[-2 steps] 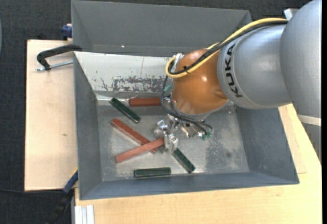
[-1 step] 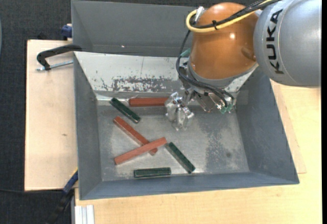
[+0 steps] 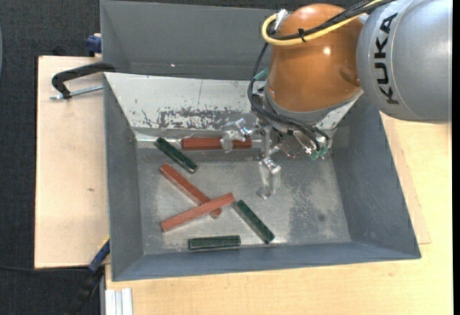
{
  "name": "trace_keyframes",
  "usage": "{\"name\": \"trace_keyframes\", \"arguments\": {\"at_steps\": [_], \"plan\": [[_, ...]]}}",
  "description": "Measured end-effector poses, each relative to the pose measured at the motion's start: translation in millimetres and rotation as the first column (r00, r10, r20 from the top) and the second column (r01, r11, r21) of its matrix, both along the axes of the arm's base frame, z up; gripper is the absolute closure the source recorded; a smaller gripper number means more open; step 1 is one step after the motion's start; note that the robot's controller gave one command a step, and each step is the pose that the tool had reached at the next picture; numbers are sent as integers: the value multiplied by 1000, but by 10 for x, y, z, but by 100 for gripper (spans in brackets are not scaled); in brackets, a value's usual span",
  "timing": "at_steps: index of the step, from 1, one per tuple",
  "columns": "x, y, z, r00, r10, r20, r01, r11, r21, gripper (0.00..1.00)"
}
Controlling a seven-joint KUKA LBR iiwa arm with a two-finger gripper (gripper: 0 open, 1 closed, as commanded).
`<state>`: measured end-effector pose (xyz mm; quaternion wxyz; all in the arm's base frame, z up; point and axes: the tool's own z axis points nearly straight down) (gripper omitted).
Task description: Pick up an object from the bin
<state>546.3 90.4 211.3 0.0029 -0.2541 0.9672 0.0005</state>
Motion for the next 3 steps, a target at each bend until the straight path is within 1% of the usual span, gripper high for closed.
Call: {"name": "trace_keyframes", "arguments": {"at_steps": [1, 2, 3], "plan": [[0, 0, 0, 1000, 0, 0, 0, 1000, 0, 0], [-142, 46, -467, 1000, -7, 4, 7, 1000, 0, 0], [-349, 105, -1148, 999, -46, -1, 46, 999, 0, 0]]}}
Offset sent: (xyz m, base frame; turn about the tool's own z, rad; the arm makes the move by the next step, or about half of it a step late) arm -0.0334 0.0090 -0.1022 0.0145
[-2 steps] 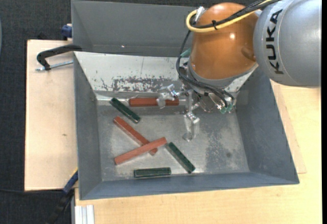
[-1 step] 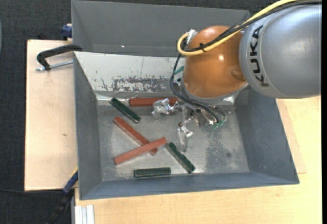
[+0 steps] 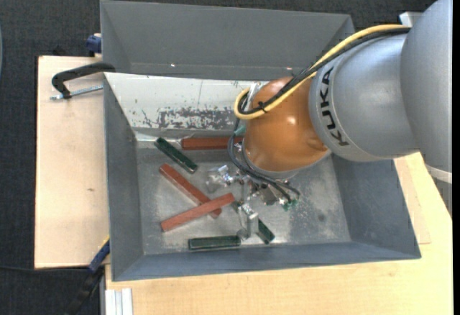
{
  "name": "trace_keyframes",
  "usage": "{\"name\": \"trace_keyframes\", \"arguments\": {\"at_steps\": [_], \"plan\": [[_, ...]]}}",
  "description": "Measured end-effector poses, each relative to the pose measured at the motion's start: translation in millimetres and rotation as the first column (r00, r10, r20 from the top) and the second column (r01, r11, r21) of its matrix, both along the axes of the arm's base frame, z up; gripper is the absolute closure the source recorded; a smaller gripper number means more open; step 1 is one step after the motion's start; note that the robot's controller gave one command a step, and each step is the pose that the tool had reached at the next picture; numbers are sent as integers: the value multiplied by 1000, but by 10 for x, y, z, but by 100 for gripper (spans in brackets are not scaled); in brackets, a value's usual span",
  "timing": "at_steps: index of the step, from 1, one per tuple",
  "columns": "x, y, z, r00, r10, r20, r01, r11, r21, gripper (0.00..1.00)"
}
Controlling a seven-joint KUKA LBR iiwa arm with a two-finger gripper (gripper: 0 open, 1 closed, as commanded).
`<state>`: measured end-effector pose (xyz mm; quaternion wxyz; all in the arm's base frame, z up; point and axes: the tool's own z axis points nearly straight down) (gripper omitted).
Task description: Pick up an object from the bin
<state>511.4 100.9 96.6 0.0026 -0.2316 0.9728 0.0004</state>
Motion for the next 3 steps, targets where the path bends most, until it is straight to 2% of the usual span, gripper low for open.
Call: {"name": "trace_keyframes", "arguments": {"at_steps": [1, 2, 3], "plan": [[118, 588, -201, 998, 62, 0, -62, 998, 1, 100], [117, 587, -202, 998, 62, 0, -62, 998, 1, 100], [874, 723, 833, 998, 68, 1, -68, 998, 1, 100]]}}
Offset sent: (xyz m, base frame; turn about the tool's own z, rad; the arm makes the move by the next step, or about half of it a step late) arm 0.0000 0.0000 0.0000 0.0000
